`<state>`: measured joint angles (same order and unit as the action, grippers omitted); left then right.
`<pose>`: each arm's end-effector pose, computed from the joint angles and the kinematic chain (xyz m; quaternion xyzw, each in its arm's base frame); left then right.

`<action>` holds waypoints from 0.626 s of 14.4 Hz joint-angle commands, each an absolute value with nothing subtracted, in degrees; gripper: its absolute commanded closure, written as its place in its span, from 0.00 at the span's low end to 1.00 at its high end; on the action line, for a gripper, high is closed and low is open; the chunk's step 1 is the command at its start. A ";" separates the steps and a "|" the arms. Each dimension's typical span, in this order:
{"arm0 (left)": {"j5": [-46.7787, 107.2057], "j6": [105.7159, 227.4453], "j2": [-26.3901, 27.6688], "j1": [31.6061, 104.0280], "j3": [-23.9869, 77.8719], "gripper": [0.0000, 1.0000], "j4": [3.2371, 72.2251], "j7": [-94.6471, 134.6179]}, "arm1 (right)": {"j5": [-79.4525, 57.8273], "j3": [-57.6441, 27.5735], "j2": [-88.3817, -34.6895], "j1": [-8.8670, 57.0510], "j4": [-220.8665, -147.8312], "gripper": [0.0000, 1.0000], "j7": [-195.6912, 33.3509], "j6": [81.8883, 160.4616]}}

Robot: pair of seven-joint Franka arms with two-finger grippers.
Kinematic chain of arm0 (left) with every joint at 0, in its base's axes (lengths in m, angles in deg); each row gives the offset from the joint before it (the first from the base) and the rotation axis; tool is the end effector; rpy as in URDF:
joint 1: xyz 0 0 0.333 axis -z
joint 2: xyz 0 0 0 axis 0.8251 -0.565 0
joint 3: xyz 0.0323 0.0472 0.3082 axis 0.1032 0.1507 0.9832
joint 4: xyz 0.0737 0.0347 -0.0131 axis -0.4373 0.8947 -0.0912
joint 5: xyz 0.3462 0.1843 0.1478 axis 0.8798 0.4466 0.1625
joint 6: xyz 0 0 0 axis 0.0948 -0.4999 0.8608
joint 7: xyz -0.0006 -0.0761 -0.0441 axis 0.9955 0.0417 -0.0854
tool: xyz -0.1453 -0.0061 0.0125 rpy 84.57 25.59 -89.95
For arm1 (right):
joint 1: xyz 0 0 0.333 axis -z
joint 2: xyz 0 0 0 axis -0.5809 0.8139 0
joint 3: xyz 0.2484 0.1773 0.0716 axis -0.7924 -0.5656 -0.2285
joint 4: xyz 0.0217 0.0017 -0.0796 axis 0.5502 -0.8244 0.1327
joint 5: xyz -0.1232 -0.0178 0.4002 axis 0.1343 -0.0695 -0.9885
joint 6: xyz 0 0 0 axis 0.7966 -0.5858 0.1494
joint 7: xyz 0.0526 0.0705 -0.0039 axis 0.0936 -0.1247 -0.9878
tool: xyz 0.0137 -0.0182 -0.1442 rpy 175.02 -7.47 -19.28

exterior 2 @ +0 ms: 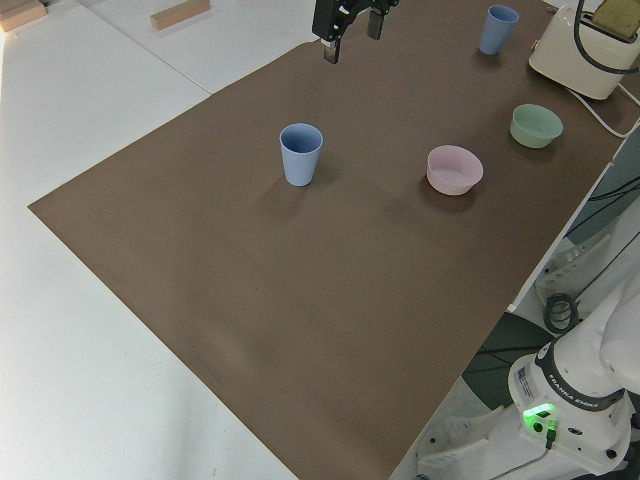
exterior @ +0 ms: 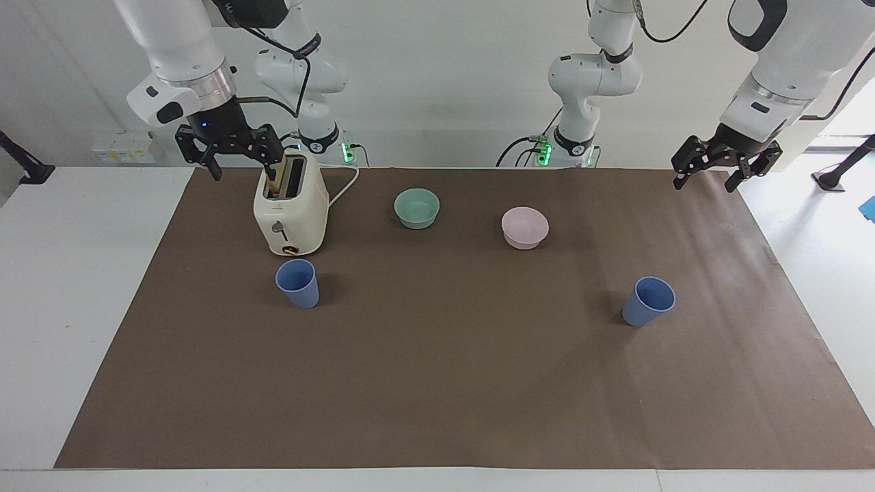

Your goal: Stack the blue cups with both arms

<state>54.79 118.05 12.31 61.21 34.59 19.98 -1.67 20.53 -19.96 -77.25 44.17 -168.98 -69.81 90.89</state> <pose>0.5712 -0.0109 0.5879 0.9980 -0.0628 0.0012 0.0069 0.5726 0.0332 0.5992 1.0000 0.0014 -0.0057 0.0078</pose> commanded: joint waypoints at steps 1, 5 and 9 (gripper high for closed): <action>55.61 117.49 12.90 61.49 34.72 0.00 19.94 -2.40 | 19.69 -20.23 -78.46 44.83 -170.42 0.00 -70.45 91.73; 55.53 117.76 12.90 61.49 34.72 0.00 19.76 -1.87 | 19.69 -20.23 -78.46 44.83 -170.42 0.00 -70.36 91.73; 55.44 117.58 12.90 61.49 34.72 0.00 19.85 -1.87 | 19.69 -20.23 -78.46 44.83 -170.42 0.00 -70.45 91.73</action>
<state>54.79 118.09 12.31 61.21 34.59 19.97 -1.70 20.53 -19.96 -77.25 44.17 -168.99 -69.81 90.89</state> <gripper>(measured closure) 0.000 0.000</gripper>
